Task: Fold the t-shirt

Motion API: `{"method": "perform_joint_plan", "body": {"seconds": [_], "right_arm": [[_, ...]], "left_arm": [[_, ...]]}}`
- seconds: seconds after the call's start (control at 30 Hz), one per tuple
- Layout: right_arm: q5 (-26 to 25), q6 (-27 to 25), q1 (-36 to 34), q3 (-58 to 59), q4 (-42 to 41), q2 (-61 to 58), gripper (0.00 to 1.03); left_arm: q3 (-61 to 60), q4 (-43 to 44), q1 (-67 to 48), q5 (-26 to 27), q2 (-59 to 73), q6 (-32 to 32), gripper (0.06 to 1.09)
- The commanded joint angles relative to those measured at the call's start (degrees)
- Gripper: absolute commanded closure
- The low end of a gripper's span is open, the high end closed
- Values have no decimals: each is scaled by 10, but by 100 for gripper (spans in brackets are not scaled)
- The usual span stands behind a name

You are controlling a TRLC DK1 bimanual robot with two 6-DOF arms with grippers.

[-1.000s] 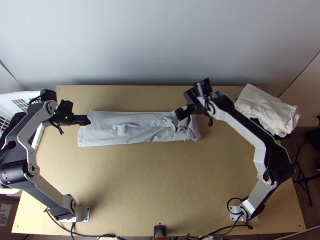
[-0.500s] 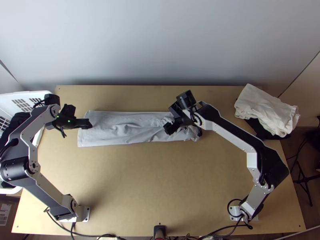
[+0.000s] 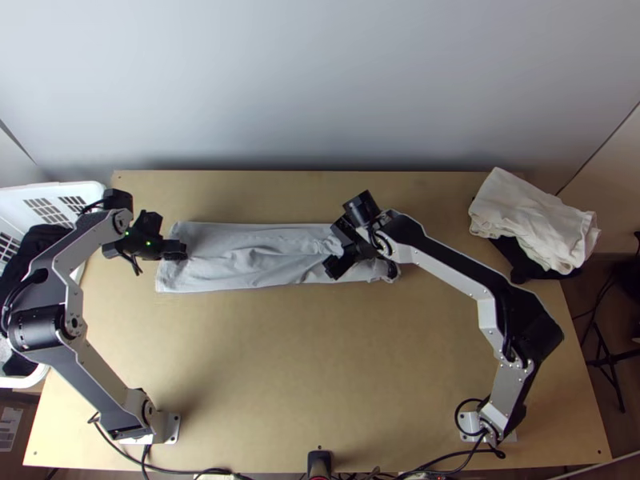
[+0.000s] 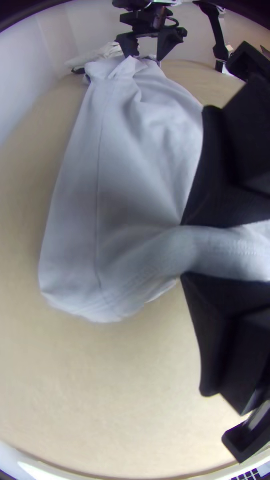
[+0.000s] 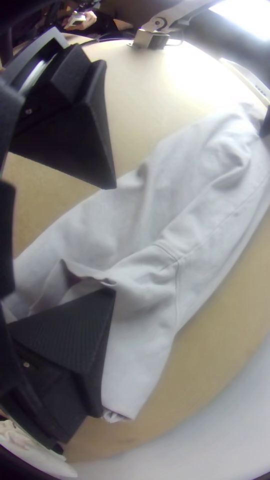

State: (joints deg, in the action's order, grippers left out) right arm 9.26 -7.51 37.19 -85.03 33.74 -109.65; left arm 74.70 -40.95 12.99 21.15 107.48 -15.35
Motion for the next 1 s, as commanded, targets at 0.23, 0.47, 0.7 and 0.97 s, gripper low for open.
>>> {"method": "perform_joint_plan", "body": {"seconds": [0.23, 0.47, 0.7, 0.97], "right_arm": [[-1, -2, -3, 13, -10, -43, 10], [-1, -3, -11, 8, -19, -81, 10], [-1, -6, -10, 5, -24, -101, 10], [-1, -6, -14, 4, -13, -39, 10]], "left_arm": [[46, -49, -32, 46, -65, 45, 105], [119, -113, -46, 86, -95, 67, 105], [180, -151, -61, 120, -96, 93, 105], [201, -157, -103, 147, -95, 118, 105]]}}
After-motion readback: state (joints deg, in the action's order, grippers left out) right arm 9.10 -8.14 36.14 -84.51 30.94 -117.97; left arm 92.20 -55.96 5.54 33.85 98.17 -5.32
